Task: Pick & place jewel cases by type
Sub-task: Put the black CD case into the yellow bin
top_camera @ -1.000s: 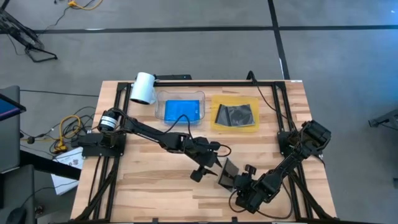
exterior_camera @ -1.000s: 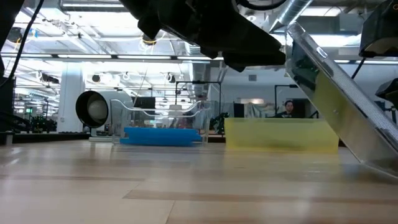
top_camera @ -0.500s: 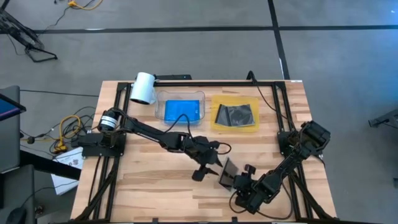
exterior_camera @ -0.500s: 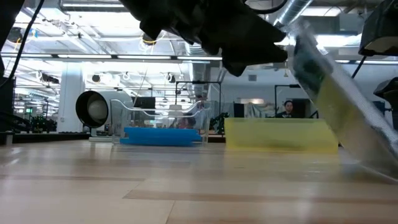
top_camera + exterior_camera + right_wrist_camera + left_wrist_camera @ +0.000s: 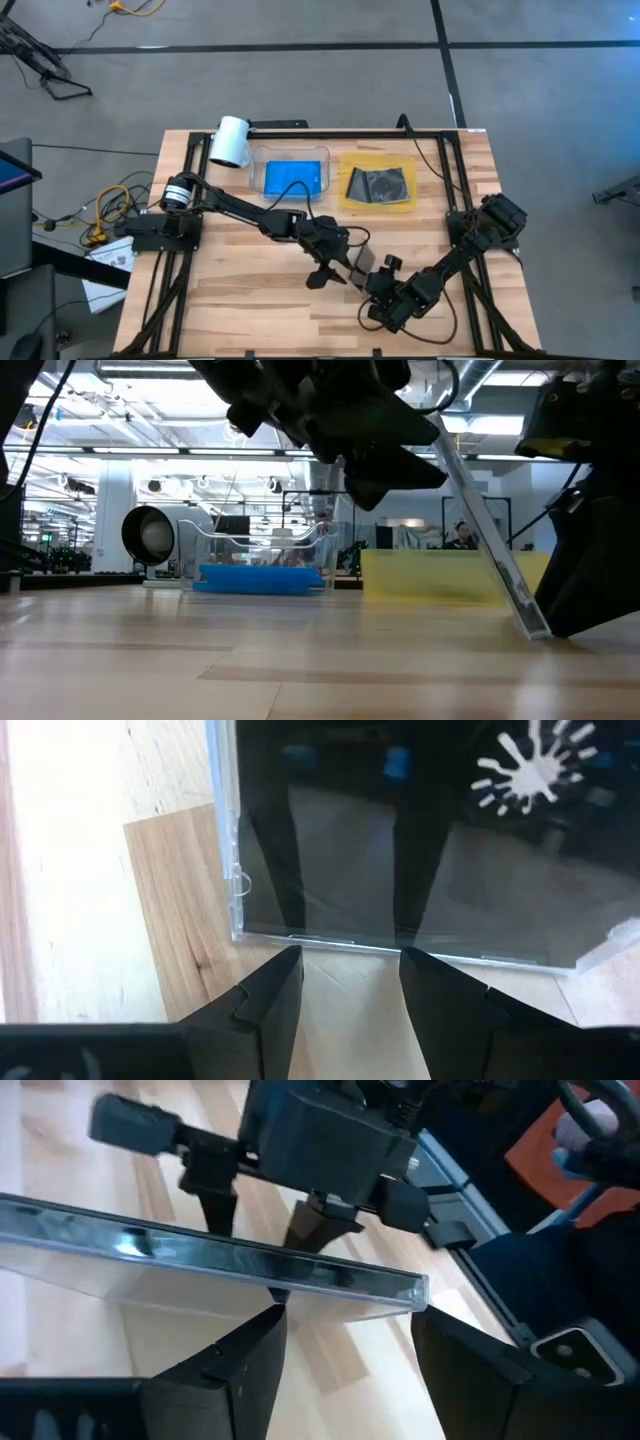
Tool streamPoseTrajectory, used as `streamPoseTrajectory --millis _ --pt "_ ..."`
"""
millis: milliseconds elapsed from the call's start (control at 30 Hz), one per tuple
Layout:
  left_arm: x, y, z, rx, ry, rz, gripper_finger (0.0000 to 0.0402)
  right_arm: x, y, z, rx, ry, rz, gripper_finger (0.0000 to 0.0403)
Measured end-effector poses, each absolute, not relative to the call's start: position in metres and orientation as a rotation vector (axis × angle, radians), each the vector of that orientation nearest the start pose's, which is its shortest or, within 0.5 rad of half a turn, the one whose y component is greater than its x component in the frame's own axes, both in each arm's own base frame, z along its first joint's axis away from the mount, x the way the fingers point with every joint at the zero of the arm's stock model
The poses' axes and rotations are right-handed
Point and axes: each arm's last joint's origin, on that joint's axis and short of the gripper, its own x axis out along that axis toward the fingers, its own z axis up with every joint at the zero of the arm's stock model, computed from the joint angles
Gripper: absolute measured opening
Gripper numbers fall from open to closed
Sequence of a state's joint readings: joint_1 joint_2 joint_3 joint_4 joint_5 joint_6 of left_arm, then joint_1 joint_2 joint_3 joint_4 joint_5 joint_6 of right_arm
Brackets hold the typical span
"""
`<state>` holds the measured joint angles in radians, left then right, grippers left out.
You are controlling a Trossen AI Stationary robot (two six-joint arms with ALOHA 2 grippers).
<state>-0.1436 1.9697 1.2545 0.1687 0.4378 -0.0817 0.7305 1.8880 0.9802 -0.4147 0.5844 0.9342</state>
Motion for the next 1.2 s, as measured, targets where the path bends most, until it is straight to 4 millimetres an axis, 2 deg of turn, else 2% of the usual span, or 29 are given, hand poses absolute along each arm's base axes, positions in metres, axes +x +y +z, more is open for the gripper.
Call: streamPoseTrajectory --millis 500,667,1000,1200 --pt "0.421 -0.041 0.181 -0.327 0.635 -0.577 0.0259 0.251 0.204 0.11 0.03 0.981 -0.326 0.0165" --pt "0.422 -0.033 0.181 -0.376 0.644 -0.534 0.0268 0.251 0.204 0.11 0.016 0.985 -0.317 0.0166" --pt "0.424 -0.029 0.181 -0.426 0.647 -0.385 0.0268 0.251 0.204 0.11 0.011 0.986 -0.313 0.0166" --pt "0.426 -0.027 0.183 -0.411 0.619 -0.32 0.0245 0.251 0.205 0.11 0.01 0.986 -0.311 0.0166"
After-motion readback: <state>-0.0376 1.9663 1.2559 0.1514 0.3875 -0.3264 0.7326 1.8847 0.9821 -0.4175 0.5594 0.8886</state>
